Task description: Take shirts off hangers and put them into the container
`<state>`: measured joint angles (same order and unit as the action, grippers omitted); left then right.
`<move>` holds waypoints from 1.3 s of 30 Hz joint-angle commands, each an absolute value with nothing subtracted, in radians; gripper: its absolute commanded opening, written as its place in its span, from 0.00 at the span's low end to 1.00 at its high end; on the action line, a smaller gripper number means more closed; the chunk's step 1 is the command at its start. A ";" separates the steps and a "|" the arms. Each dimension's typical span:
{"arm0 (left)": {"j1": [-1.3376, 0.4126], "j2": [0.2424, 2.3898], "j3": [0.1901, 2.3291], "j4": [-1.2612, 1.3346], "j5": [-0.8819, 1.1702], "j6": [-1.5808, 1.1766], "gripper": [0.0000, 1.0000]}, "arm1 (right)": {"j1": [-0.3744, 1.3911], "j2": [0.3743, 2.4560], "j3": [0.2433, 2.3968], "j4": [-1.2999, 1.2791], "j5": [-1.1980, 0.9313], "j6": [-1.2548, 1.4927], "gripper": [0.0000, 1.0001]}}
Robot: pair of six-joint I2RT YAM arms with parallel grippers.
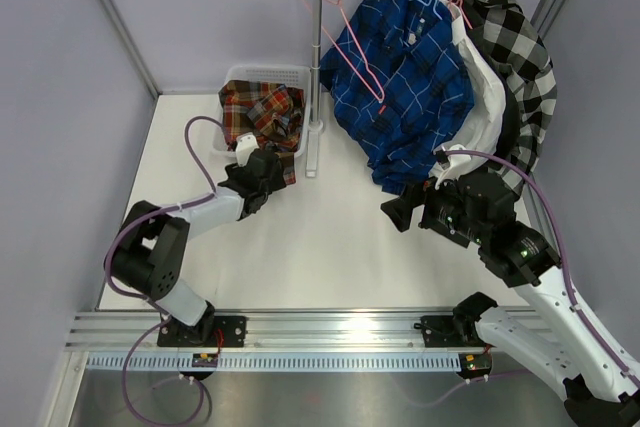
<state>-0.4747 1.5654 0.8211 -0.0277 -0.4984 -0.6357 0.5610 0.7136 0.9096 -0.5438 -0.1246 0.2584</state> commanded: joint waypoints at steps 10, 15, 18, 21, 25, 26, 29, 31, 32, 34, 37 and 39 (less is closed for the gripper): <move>-0.483 1.649 0.877 -0.032 -0.612 -0.695 0.74 | 0.557 0.696 0.913 -0.526 -0.124 0.255 0.99; -0.483 1.683 0.896 -0.034 -0.614 -0.693 0.68 | 0.558 0.693 0.911 -0.525 -0.124 0.255 1.00; -0.483 1.695 0.903 -0.035 -0.624 -0.692 0.64 | 0.557 0.689 0.910 -0.526 -0.123 0.255 0.99; -0.483 1.698 0.910 -0.034 -0.635 -0.689 0.56 | 0.557 0.686 0.910 -0.525 -0.123 0.255 0.99; -0.483 1.704 0.923 -0.034 -0.644 -0.681 0.50 | 0.557 0.689 0.910 -0.528 -0.123 0.256 0.99; -0.485 1.706 0.925 -0.034 -0.644 -0.680 0.49 | 0.557 0.689 0.910 -0.526 -0.121 0.256 1.00; -0.483 1.712 0.933 -0.035 -0.652 -0.673 0.44 | 0.557 0.684 0.910 -0.526 -0.121 0.256 1.00; -0.483 1.713 0.934 -0.035 -0.655 -0.672 0.41 | 0.557 0.683 0.910 -0.526 -0.123 0.256 0.99; -0.483 1.716 0.937 -0.035 -0.655 -0.670 0.40 | 0.557 0.683 0.910 -0.526 -0.121 0.255 0.99; -0.483 1.720 0.940 -0.035 -0.660 -0.664 0.37 | 0.557 0.684 0.908 -0.526 -0.121 0.255 0.99; -0.483 1.723 0.946 -0.037 -0.667 -0.654 0.32 | 0.557 0.681 0.911 -0.528 -0.123 0.255 1.00; -0.483 1.724 0.951 -0.040 -0.675 -0.649 0.28 | 0.557 0.681 0.910 -0.528 -0.123 0.255 0.99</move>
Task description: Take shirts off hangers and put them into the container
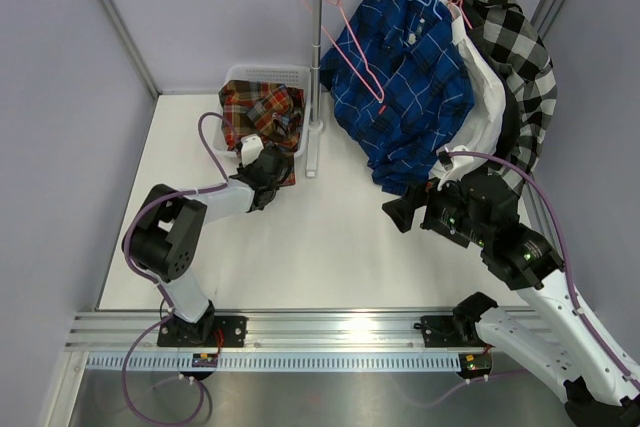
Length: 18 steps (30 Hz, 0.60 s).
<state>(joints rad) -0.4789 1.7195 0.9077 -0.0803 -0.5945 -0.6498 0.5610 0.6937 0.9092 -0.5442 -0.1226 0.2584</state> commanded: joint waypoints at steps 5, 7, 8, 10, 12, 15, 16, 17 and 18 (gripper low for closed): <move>-0.483 1.729 0.960 -0.041 -0.680 -0.630 0.23 | 0.557 0.683 0.910 -0.526 -0.123 0.255 0.99; -0.483 1.730 0.962 -0.041 -0.683 -0.620 0.18 | 0.557 0.681 0.910 -0.528 -0.123 0.253 1.00; -0.483 1.730 0.962 -0.041 -0.683 -0.618 0.16 | 0.557 0.681 0.910 -0.526 -0.123 0.255 0.99; -0.483 1.729 0.963 -0.043 -0.681 -0.609 0.07 | 0.557 0.683 0.910 -0.526 -0.123 0.255 0.99; -0.483 1.724 0.963 -0.046 -0.680 -0.606 0.01 | 0.557 0.683 0.911 -0.526 -0.123 0.255 1.00; -0.483 1.704 0.957 -0.054 -0.683 -0.600 0.00 | 0.557 0.681 0.910 -0.526 -0.123 0.255 0.99; -0.483 1.698 0.954 -0.057 -0.686 -0.597 0.00 | 0.557 0.683 0.910 -0.528 -0.123 0.255 0.99; -0.483 1.686 0.954 -0.061 -0.686 -0.594 0.00 | 0.557 0.683 0.911 -0.525 -0.123 0.255 0.99; -0.483 1.680 0.953 -0.074 -0.687 -0.591 0.00 | 0.557 0.684 0.911 -0.525 -0.123 0.253 1.00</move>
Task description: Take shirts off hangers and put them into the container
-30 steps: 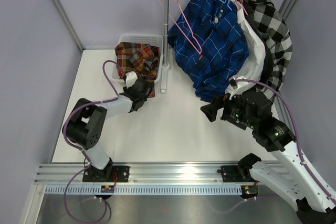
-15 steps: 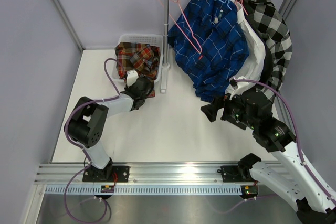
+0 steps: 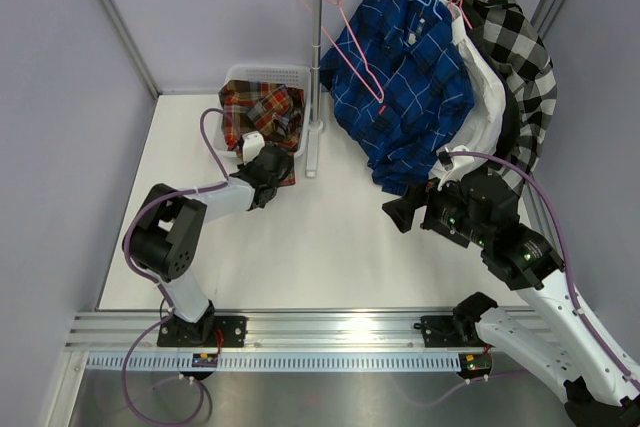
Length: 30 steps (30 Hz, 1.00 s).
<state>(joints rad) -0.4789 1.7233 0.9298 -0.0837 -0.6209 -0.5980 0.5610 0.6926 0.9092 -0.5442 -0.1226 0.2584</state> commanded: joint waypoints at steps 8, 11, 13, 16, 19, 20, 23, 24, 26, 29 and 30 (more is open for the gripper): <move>-0.483 1.559 0.940 -0.132 -0.658 -0.545 0.00 | 0.557 0.680 0.913 -0.525 -0.129 0.255 1.00; -0.483 1.503 0.953 -0.152 -0.634 -0.517 0.00 | 0.557 0.683 0.911 -0.522 -0.130 0.253 0.99; -0.483 1.477 0.986 -0.178 -0.626 -0.497 0.00 | 0.557 0.683 0.911 -0.523 -0.135 0.255 1.00; -0.483 1.462 1.040 -0.215 -0.620 -0.466 0.00 | 0.558 0.680 0.911 -0.525 -0.133 0.255 0.99; -0.477 1.463 1.135 -0.226 -0.637 -0.418 0.00 | 0.557 0.670 0.910 -0.526 -0.129 0.255 0.99; -0.473 1.473 1.161 -0.225 -0.643 -0.405 0.00 | 0.557 0.670 0.910 -0.526 -0.127 0.255 1.00; -0.433 1.521 1.273 -0.227 -0.638 -0.371 0.00 | 0.557 0.670 0.911 -0.528 -0.126 0.255 0.99; -0.407 1.538 1.331 -0.227 -0.626 -0.364 0.00 | 0.557 0.669 0.910 -0.529 -0.126 0.255 0.99; -0.387 1.596 1.389 -0.224 -0.615 -0.354 0.00 | 0.557 0.667 0.910 -0.529 -0.124 0.255 0.99; -0.364 1.657 1.498 -0.186 -0.614 -0.302 0.00 | 0.557 0.670 0.911 -0.532 -0.121 0.255 1.00; -0.357 1.692 1.515 -0.166 -0.612 -0.273 0.00 | 0.555 0.672 0.911 -0.532 -0.121 0.253 0.99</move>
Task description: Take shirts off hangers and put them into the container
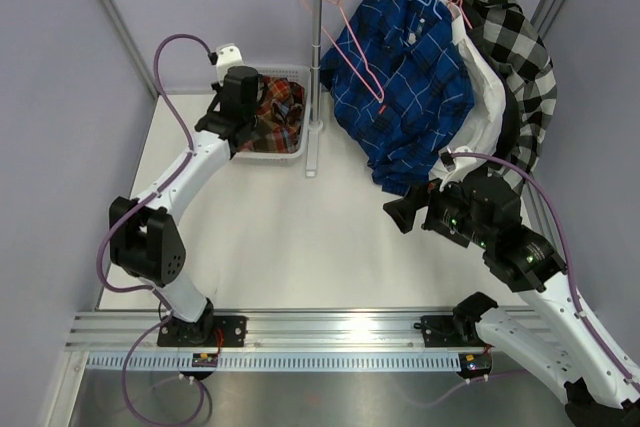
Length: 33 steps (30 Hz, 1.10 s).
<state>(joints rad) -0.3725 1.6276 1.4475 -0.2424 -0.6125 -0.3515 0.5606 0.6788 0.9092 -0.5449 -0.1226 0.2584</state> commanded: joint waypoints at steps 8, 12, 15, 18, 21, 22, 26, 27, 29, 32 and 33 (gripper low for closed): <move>-0.327 1.894 1.557 0.035 -0.554 -0.218 0.00 | 0.555 0.684 0.910 -0.532 -0.115 0.250 1.00; -0.325 2.005 1.608 0.029 -0.491 -0.236 0.00 | 0.557 0.698 0.913 -0.537 -0.109 0.245 0.99; -0.324 2.052 1.609 0.012 -0.470 -0.262 0.00 | 0.557 0.703 0.919 -0.543 -0.091 0.244 0.99; -0.315 2.092 1.617 -0.033 -0.446 -0.311 0.00 | 0.557 0.706 0.920 -0.541 -0.087 0.242 0.99; -0.301 2.138 1.649 -0.103 -0.407 -0.347 0.00 | 0.557 0.710 0.922 -0.545 -0.087 0.242 0.99; -0.299 2.149 1.658 -0.132 -0.405 -0.350 0.00 | 0.555 0.712 0.923 -0.546 -0.087 0.242 0.99; -0.293 2.151 1.675 -0.166 -0.387 -0.351 0.10 | 0.557 0.709 0.936 -0.560 -0.080 0.236 1.00; -0.293 2.119 1.674 -0.170 -0.387 -0.351 0.16 | 0.557 0.707 0.940 -0.561 -0.075 0.236 0.99; -0.293 2.073 1.674 -0.175 -0.376 -0.339 0.27 | 0.557 0.703 0.954 -0.572 -0.071 0.232 1.00; -0.293 1.965 1.672 -0.186 -0.376 -0.321 0.54 | 0.557 0.695 0.974 -0.587 -0.063 0.232 0.99; -0.293 1.939 1.672 -0.189 -0.373 -0.315 0.65 | 0.557 0.692 0.980 -0.589 -0.061 0.232 0.99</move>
